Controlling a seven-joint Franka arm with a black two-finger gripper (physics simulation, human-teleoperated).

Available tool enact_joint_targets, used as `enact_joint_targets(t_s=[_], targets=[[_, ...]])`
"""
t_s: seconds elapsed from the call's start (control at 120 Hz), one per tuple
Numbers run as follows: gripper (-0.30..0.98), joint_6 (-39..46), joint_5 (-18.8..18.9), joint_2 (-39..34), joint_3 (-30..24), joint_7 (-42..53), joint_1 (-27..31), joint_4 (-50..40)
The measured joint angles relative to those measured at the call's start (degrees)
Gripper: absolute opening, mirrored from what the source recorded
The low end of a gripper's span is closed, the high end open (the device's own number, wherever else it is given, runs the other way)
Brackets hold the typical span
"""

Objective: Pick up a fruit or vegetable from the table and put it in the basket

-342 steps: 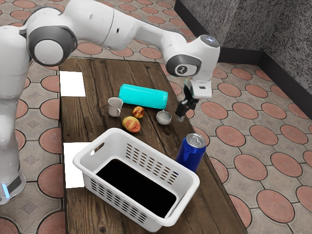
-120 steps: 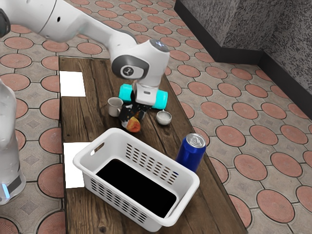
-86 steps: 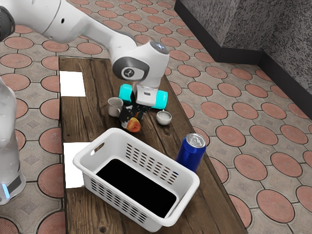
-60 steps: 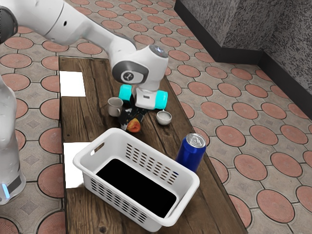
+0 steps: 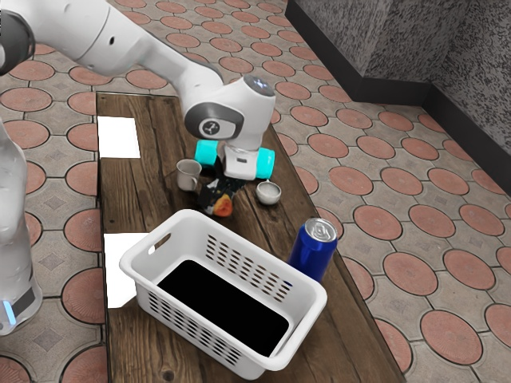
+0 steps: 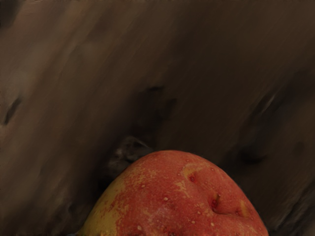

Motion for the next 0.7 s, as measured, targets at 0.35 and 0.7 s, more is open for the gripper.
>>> enact_joint_targets(t_s=[0.35, 0.7], targets=[[0.35, 0.86, 1.59, -0.73, -0.23, -1.61, -0.02, 3.1], [0.36, 0.5, 2.54, -0.59, -4.58, -2.4, 0.06, 14.99]])
